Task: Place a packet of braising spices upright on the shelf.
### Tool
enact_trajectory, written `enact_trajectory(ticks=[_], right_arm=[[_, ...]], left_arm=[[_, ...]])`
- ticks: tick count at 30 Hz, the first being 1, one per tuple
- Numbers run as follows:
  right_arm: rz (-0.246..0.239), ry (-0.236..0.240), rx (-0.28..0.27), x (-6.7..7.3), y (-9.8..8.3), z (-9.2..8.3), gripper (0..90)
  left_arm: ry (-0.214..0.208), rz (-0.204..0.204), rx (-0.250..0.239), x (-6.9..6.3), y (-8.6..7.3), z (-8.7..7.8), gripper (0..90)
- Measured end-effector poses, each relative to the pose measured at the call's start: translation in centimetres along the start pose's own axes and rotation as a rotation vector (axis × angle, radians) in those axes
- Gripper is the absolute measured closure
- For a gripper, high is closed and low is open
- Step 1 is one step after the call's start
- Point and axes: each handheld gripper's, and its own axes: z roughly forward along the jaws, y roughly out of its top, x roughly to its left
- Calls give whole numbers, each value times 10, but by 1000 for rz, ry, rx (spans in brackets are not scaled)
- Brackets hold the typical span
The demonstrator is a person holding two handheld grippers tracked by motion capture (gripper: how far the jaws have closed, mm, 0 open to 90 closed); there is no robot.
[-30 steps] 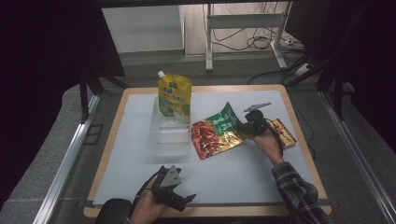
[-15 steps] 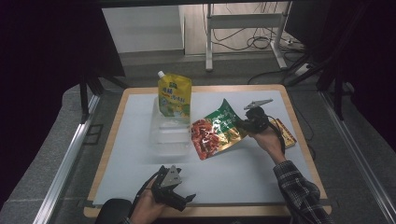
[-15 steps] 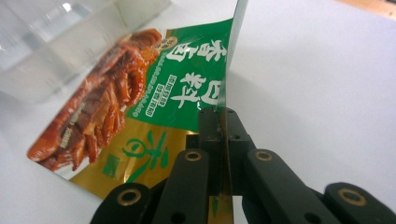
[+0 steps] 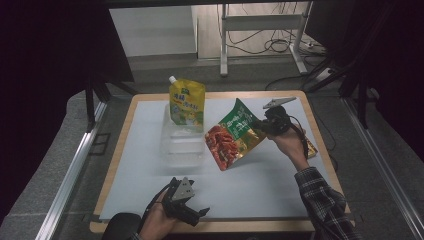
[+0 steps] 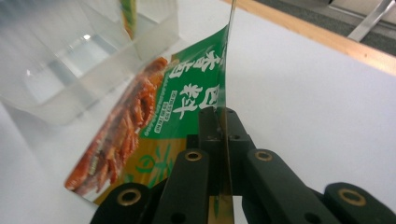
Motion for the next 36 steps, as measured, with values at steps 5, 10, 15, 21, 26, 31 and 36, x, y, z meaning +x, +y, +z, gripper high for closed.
enact_trajectory(ticks=[5,10,15,21,26,31,36], right_arm=[[-21,3,-10,7,14,-7,889],[-33,14,-32,14,26,-13,889],[-42,22,-44,20,36,-16,890],[-72,32,-51,28,48,-20,890],[-98,39,-59,36,57,-22,890],[-122,39,-65,42,64,-25,890],[-137,32,-69,46,69,-28,891]], left_arm=[[9,4,2,0,0,0,0],[11,2,-5,0,0,-1,0],[11,5,-5,0,1,-2,0],[9,5,-3,0,1,-1,0],[6,8,-1,-1,1,-1,0],[7,7,-4,-1,1,-1,0],[7,8,-2,-1,1,-1,0]])
